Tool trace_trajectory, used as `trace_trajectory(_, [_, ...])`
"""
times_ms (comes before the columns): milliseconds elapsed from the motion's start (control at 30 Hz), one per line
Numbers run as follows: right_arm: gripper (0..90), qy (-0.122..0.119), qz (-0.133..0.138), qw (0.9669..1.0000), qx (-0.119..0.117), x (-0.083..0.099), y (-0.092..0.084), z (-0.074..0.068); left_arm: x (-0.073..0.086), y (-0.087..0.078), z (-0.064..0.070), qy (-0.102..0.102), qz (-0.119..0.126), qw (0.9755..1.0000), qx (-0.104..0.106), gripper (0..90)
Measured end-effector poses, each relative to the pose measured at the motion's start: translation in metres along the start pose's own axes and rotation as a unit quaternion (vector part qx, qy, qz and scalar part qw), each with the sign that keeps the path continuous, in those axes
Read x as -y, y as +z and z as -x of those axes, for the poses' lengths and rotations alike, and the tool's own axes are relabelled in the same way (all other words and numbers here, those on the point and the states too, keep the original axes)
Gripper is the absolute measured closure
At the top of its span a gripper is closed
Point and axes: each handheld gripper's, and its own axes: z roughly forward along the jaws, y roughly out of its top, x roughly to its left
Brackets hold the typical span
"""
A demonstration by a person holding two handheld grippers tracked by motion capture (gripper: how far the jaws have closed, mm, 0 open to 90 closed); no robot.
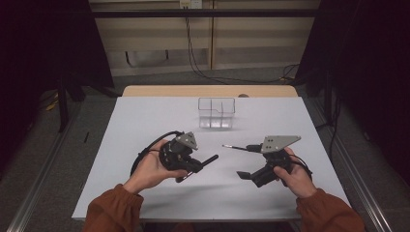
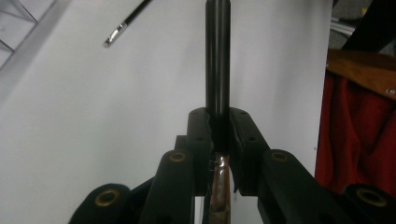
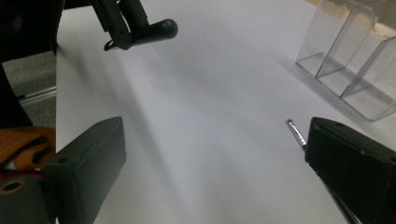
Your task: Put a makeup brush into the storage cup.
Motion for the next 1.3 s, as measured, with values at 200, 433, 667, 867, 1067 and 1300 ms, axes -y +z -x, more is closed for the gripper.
trace_trajectory(200, [3.6, -0.006, -0.052, 0.9978, -0.041, -0.003, 0.005, 0.0, -0.007, 0.007, 0.003, 0.019, -0.037, 0.9991, 0.006, 79.9])
trace_trajectory(433, [2.1, -0.017, -0.094, 0.9928, -0.072, -0.011, 0.012, -0.001, -0.015, 0.015, 0.006, 0.041, -0.073, 0.9965, 0.009, 79.9])
trace_trajectory(667, [2.4, -0.052, -0.147, 0.9853, -0.07, -0.019, 0.019, 0.0, -0.018, 0.02, 0.003, 0.046, -0.096, 0.9943, -0.006, 79.8])
trace_trajectory(867, [2.6, -0.076, -0.205, 0.9722, -0.085, -0.026, 0.027, 0.002, -0.019, 0.026, 0.004, 0.05, -0.108, 0.9928, -0.006, 79.8])
trace_trajectory(1067, [3.6, -0.081, -0.229, 0.9653, -0.096, -0.033, 0.035, 0.005, -0.021, 0.028, 0.007, 0.049, -0.104, 0.9933, 0.001, 79.8])
trace_trajectory(1300, [5.0, -0.101, -0.242, 0.9595, -0.103, -0.034, 0.046, 0.003, -0.021, 0.033, 0.009, 0.053, -0.113, 0.9922, 0.003, 79.9])
